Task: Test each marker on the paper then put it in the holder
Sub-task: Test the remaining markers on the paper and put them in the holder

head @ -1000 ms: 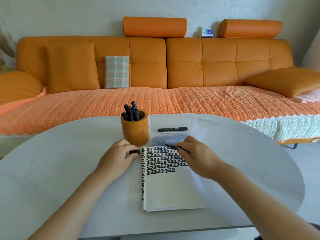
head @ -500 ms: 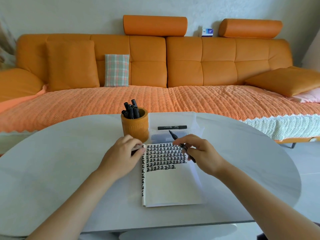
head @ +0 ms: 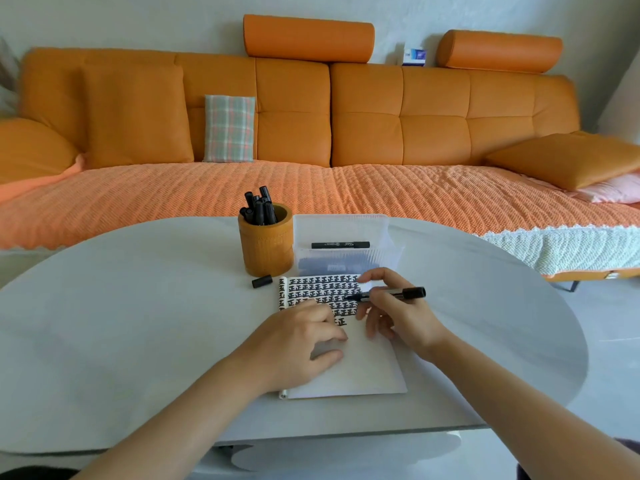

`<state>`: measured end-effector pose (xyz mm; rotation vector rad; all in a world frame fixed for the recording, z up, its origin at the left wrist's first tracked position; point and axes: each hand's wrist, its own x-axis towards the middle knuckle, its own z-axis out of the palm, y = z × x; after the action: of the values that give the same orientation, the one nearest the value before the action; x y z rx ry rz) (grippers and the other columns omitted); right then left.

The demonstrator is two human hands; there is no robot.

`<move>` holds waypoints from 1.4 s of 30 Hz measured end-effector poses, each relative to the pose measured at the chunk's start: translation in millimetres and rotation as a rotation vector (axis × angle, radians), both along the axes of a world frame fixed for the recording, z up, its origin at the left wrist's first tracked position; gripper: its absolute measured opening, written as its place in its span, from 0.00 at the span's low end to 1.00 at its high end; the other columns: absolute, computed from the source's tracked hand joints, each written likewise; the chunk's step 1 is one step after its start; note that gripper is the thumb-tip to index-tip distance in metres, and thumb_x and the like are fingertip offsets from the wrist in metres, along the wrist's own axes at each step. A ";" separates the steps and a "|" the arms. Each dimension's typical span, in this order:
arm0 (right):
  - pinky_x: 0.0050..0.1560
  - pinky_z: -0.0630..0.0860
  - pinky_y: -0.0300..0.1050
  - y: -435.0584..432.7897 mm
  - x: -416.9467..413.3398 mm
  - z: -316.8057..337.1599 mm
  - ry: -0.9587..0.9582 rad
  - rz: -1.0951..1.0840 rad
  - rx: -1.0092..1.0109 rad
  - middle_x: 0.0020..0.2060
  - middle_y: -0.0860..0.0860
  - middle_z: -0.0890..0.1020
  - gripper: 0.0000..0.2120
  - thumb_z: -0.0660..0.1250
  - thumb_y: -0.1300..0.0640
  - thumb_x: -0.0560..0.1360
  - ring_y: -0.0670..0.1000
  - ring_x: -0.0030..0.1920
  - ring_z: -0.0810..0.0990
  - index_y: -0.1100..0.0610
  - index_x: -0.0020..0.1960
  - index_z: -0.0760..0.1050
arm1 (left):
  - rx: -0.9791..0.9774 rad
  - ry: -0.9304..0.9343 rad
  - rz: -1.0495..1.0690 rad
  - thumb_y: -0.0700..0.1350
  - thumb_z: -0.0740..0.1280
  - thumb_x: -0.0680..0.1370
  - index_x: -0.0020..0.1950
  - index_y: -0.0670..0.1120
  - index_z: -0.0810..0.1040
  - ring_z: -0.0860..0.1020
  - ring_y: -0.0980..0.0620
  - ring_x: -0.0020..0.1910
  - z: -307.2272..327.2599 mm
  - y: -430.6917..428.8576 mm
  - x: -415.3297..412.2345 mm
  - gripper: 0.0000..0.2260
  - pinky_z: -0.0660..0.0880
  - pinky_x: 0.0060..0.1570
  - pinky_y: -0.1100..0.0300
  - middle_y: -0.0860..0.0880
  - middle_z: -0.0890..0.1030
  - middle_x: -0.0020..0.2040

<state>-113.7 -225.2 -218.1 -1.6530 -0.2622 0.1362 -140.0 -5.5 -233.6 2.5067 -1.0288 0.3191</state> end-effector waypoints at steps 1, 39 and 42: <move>0.26 0.64 0.40 0.4 -0.4 -1.2 -0.010 -0.010 -0.032 0.35 0.59 0.81 0.07 0.61 0.67 0.77 0.57 0.30 0.77 0.59 0.51 0.75 | 0.007 -0.006 -0.003 0.57 0.62 0.76 0.56 0.54 0.81 0.69 0.58 0.47 -0.3 -0.1 -0.2 0.14 0.74 0.42 0.56 0.56 0.74 0.46; 0.32 0.66 0.42 0.3 2.6 -14.2 -0.147 0.018 -0.227 0.30 0.51 0.75 0.09 0.70 0.67 0.68 0.49 0.32 0.70 0.65 0.36 0.69 | 0.032 0.030 0.019 0.58 0.62 0.76 0.58 0.55 0.80 0.66 0.59 0.48 1.5 -2.4 -1.2 0.15 0.73 0.42 0.56 0.56 0.71 0.47; 0.32 0.66 0.41 0.9 3.1 -14.6 -0.154 0.006 -0.231 0.30 0.50 0.74 0.09 0.69 0.68 0.69 0.49 0.32 0.70 0.65 0.36 0.69 | 0.038 0.030 0.021 0.58 0.62 0.76 0.59 0.56 0.80 0.66 0.59 0.48 1.4 -2.1 -1.0 0.15 0.73 0.43 0.56 0.57 0.71 0.47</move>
<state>-110.6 -224.3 -232.7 -1.8956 -0.3795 0.0440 -141.0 -7.6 -232.1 2.5501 -1.0067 0.2697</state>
